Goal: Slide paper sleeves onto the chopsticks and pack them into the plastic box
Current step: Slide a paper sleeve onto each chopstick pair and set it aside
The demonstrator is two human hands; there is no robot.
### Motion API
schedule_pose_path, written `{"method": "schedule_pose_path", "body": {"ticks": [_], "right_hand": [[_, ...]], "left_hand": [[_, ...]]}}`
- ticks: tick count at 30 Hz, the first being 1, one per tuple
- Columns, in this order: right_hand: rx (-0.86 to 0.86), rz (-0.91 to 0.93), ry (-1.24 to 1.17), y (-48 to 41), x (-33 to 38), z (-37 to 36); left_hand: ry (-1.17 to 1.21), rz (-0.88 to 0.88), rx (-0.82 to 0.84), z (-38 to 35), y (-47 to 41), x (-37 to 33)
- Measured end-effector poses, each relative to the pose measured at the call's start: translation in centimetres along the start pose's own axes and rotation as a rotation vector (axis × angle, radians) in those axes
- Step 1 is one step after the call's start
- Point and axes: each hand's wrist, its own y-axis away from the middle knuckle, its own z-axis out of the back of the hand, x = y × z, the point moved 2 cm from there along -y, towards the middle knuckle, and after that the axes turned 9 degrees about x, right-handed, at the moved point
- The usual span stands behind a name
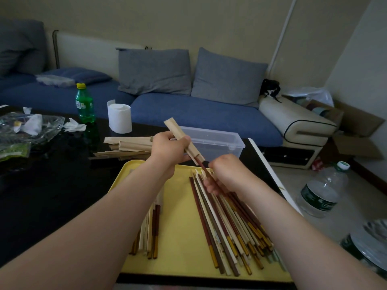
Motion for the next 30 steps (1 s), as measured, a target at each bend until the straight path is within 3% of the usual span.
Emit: {"method": "schedule_pose_path", "body": {"ticks": [4, 6, 12, 14, 18, 24, 30], "right_hand": [[0.054, -0.13, 0.392, 0.4, -0.2, -0.1], [0.068, -0.123, 0.377, 0.0, -0.2, -0.4], [0.121, -0.055, -0.019, -0.2, -0.1, -2.0], [0.113, -0.058, 0.072, 0.0, 0.1, -2.1], [-0.023, -0.04, 0.528, -0.6, -0.1, -2.0], [0.175, -0.192, 0.628, -0.3, -0.5, -3.6], [0.23, -0.306, 0.628, -0.6, 0.0, -4.5]], "left_hand": [[0.049, 0.007, 0.004, 0.6, 0.1, -0.1], [0.055, 0.058, 0.067, 0.6, 0.3, 0.0], [-0.023, 0.102, 0.144, 0.8, 0.5, 0.1], [-0.111, 0.078, 0.106, 1.3, 0.0, 0.2], [-0.245, 0.067, 0.05, 2.3, -0.8, 0.5], [-0.346, 0.096, 0.041, 3.2, -1.2, 0.6], [-0.489, 0.153, 0.081, 3.4, -1.6, 1.3]]}}
